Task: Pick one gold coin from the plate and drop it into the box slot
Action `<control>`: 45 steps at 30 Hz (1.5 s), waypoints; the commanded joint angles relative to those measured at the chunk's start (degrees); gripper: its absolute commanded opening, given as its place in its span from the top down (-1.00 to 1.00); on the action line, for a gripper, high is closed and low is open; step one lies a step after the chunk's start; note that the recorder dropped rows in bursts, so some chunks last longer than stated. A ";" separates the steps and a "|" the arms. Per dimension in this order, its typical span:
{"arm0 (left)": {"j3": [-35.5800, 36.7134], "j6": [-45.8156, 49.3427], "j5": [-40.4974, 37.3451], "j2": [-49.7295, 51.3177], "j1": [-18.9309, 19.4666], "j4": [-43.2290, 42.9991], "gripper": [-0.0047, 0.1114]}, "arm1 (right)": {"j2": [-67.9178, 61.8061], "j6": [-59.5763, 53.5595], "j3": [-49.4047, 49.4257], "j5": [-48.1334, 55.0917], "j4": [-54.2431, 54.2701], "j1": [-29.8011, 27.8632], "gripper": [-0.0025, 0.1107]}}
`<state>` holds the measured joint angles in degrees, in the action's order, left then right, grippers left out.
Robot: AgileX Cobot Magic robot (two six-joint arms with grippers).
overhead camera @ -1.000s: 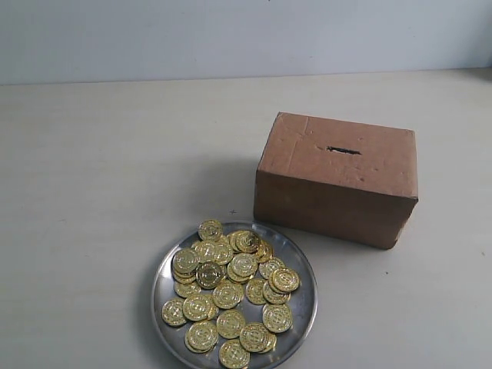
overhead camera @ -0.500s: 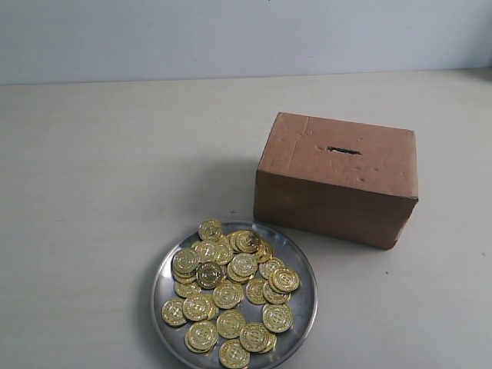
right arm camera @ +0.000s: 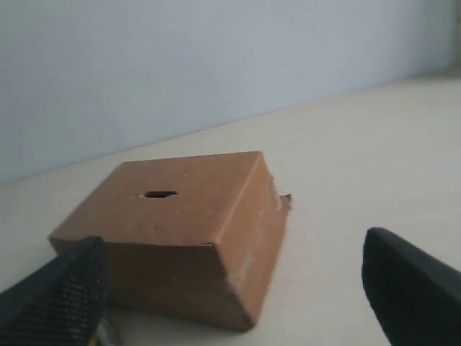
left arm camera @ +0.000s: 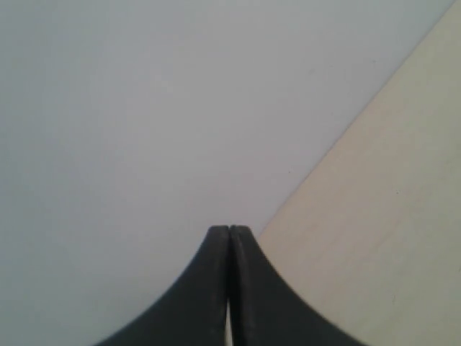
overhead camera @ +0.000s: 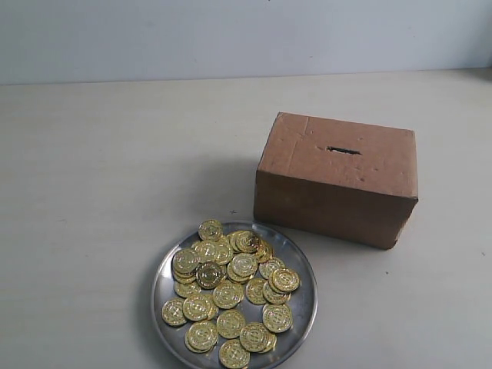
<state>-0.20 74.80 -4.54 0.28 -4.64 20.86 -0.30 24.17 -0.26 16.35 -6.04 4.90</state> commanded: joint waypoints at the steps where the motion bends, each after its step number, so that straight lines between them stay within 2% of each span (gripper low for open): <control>1: 0.20 -0.27 -0.37 -0.28 -0.02 0.27 0.92 | 0.30 0.08 0.26 -1.02 12.79 -0.34 -0.62; 7: 0.20 -0.27 -0.47 -0.28 -0.02 -0.10 0.92 | 0.30 0.08 0.26 -1.02 13.19 -0.34 -0.62; 14: 0.20 -0.27 -2.70 -0.28 -0.02 -9.80 0.92 | 0.30 0.08 0.26 -1.02 13.19 -0.34 -0.62; 28: 0.20 -1.04 -4.09 -0.28 -0.02 -9.17 0.92 | 0.30 0.08 0.26 -0.61 13.19 -0.34 -0.62; 32: 0.20 -12.72 -8.67 -0.28 -0.02 -1.85 0.92 | 0.30 -2.36 0.26 -0.08 13.50 -0.34 -0.62; 38: 0.20 -45.78 -12.82 -0.28 0.08 1.71 0.92 | 0.30 -14.43 0.26 -0.08 13.39 -0.34 -0.62; 42: 0.20 -48.05 -13.86 -0.28 0.08 1.71 0.92 | 0.30 -27.64 0.26 -0.19 12.97 -0.34 -0.62; 45: 0.20 -48.05 -14.66 -0.28 0.08 0.94 0.92 | 0.30 -29.53 0.26 -0.31 13.10 -0.34 -0.62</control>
<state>-0.20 28.20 -18.14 0.28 -4.64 22.03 -0.30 -1.60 -0.26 16.41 7.58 4.90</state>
